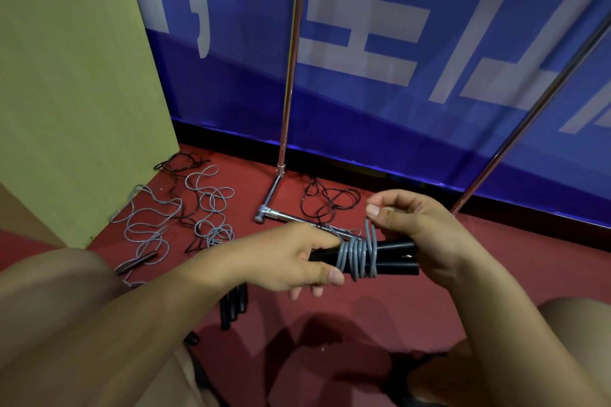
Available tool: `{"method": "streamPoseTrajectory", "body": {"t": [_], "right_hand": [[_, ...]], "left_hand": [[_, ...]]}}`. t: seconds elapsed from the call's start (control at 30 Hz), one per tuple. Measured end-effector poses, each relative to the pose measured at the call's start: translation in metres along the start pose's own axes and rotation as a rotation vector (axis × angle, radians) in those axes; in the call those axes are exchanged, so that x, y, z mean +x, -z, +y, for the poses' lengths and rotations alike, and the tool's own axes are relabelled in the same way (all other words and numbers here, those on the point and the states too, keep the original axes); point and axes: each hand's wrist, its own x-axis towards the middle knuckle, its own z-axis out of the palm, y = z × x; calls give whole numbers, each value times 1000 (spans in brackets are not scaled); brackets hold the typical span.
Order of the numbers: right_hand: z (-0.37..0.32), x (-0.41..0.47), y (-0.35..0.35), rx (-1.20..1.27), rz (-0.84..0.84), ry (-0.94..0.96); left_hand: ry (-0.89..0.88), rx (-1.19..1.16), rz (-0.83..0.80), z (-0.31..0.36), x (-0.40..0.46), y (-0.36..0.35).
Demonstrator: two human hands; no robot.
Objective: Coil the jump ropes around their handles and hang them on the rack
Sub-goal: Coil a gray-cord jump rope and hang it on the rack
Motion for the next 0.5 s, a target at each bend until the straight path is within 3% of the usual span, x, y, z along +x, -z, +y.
{"method": "streamPoseTrajectory", "body": {"t": [0.13, 0.27, 0.5], "right_hand": [[-1, 0, -2, 72, -61, -37], [6, 4, -4, -106, -56, 70], [18, 10, -20, -181, 190, 30]], "left_hand": [[-85, -195, -7, 3, -2, 3], [-141, -329, 85, 5, 0, 4], [-93, -542, 464, 7, 6, 11]]}}
